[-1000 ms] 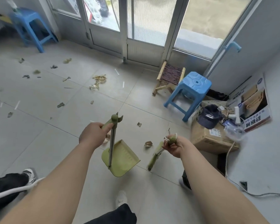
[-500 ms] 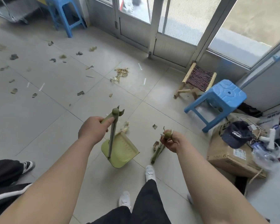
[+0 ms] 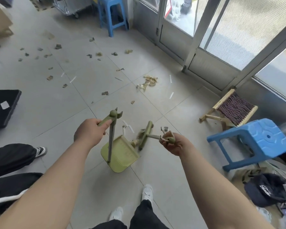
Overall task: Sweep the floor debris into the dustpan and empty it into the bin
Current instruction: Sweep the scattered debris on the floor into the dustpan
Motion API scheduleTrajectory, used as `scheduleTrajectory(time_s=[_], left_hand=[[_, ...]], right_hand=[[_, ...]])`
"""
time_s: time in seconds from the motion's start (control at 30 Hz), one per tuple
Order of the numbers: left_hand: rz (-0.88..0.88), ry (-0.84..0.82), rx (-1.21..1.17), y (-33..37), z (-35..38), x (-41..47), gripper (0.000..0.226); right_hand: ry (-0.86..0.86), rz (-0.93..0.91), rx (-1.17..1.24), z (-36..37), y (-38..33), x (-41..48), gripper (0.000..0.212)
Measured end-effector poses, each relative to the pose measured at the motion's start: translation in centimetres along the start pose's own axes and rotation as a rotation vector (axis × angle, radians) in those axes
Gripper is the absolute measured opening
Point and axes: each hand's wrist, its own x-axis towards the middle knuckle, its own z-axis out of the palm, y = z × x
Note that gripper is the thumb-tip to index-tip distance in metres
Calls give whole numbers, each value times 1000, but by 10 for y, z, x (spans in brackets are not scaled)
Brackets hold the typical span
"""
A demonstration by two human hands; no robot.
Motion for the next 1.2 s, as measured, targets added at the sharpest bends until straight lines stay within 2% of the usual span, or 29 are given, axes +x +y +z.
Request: scheduleTrajectory(time_s=[0.13, 0.23, 0.4, 0.47, 0.63, 0.8, 0.87, 1.0, 1.2], left_hand=[[-36, 58, 32, 13, 1, 5, 52], [-49, 91, 46, 17, 1, 9, 52], [-87, 121, -2, 11, -7, 11, 50], [-105, 125, -13, 3, -12, 10, 49], [-157, 135, -17, -22, -29, 14, 50], [-204, 136, -10, -49, -48, 24, 52], [-225, 139, -8, -58, -53, 29, 53], [-264, 141, -3, -78, -64, 39, 51], [-279, 160, -15, -99, -74, 58, 50]], right_hand=[[-69, 4, 4, -11, -31, -5, 9], [-59, 11, -51, -15, -43, -7, 19], [-31, 96, -112, -2, -50, -13, 4], [-18, 119, -88, 9, -47, -13, 8], [7, 93, -10, 54, -29, -2, 22], [-15, 127, 199, 110, -14, 22, 20], [-44, 127, 268, 134, -12, 32, 26], [-76, 58, 197, 185, -14, 44, 28], [-155, -14, 319, 236, -42, 55, 38]])
